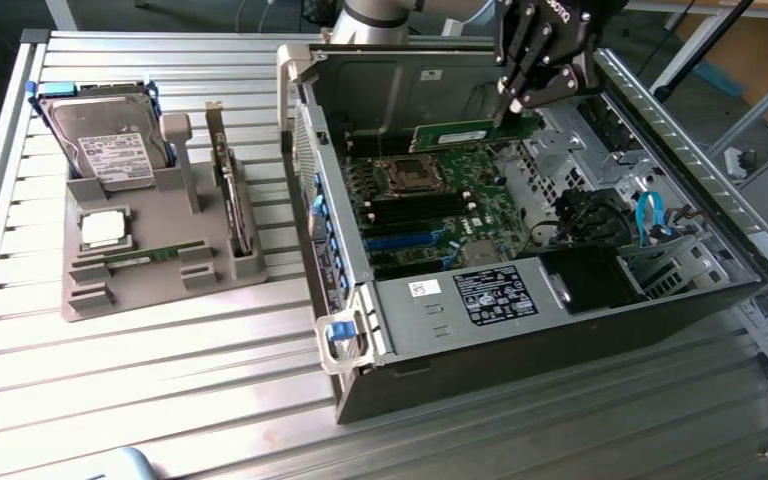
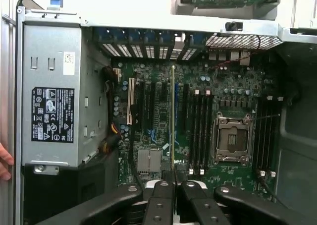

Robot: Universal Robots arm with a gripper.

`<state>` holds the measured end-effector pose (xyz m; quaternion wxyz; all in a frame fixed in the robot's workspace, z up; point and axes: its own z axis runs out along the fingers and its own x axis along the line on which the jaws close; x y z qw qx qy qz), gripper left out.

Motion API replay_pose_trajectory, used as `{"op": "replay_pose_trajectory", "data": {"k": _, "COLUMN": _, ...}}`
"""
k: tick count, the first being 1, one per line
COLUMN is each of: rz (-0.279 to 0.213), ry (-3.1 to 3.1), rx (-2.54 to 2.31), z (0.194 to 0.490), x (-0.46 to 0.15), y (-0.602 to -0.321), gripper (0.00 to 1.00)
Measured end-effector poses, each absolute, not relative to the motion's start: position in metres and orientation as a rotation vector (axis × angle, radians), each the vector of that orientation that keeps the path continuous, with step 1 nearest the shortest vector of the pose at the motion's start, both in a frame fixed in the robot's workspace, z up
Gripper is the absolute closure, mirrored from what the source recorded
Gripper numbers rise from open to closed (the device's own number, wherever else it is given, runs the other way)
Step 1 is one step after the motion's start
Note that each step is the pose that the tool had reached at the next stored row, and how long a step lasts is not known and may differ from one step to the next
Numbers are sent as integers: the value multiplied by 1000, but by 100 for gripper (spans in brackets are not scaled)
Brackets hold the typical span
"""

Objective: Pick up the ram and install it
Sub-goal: 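Pick up the ram and move it above insertion slot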

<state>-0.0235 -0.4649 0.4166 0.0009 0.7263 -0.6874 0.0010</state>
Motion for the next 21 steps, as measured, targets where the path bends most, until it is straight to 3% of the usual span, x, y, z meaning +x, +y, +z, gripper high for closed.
{"op": "replay_pose_trajectory", "data": {"k": 21, "rz": 3, "ry": -2158, "rx": 2280, "z": 408, "x": -8, "y": -465, "gripper": 88}}
